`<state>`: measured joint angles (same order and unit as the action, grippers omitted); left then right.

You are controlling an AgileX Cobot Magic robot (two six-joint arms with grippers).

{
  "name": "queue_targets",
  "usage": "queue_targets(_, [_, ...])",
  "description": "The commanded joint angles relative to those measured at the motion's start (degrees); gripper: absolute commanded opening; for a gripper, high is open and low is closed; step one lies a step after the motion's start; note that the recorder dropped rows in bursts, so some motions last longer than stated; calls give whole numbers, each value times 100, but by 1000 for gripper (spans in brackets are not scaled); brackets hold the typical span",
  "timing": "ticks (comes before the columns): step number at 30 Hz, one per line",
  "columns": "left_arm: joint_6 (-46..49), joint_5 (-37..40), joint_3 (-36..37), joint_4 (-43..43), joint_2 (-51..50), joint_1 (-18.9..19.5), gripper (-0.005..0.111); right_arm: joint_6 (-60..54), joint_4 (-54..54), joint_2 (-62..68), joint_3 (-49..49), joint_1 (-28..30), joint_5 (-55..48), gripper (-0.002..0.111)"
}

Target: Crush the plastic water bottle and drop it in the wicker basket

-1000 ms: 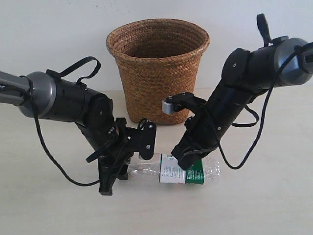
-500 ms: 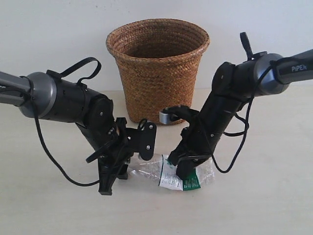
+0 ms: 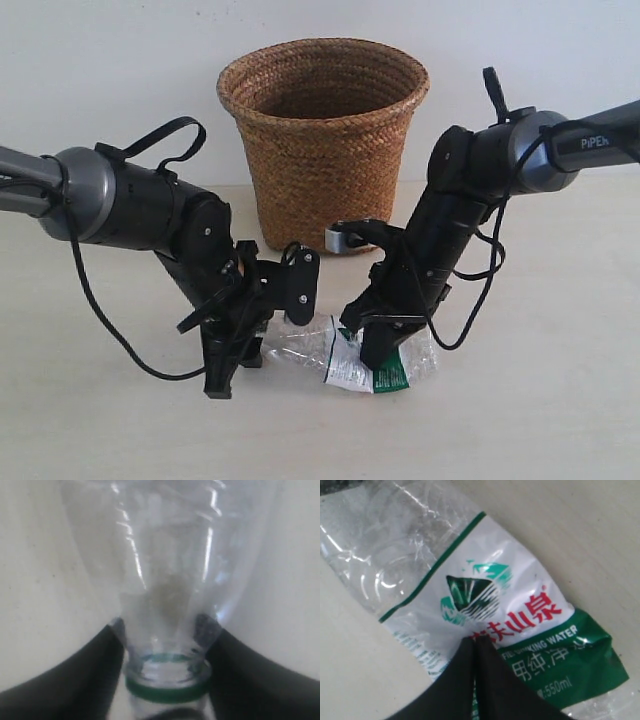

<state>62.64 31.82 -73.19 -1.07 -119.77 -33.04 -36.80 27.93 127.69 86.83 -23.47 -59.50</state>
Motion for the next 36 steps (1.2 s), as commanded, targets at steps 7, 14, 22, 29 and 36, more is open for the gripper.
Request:
queue_targets(7, [-842, 159, 112, 250, -100, -28, 85, 100, -949, 483, -208, -37, 195, 0])
queue_targets(14, [-839, 734, 112, 250, 355, -16, 85, 130, -949, 423, -208, -37, 59, 0])
queue_targets(22, [-1333, 974, 112, 211, 556, -16, 82, 175, -803, -302, -208, -37, -47, 0])
queue_targets(29, [-1360, 974, 112, 70, 623, -16, 82, 175, -645, -1002, -208, -37, -205, 0])
queue_targets(36, [-1437, 974, 112, 36, 623, -16, 82, 175, -530, -1661, -208, -37, -277, 0])
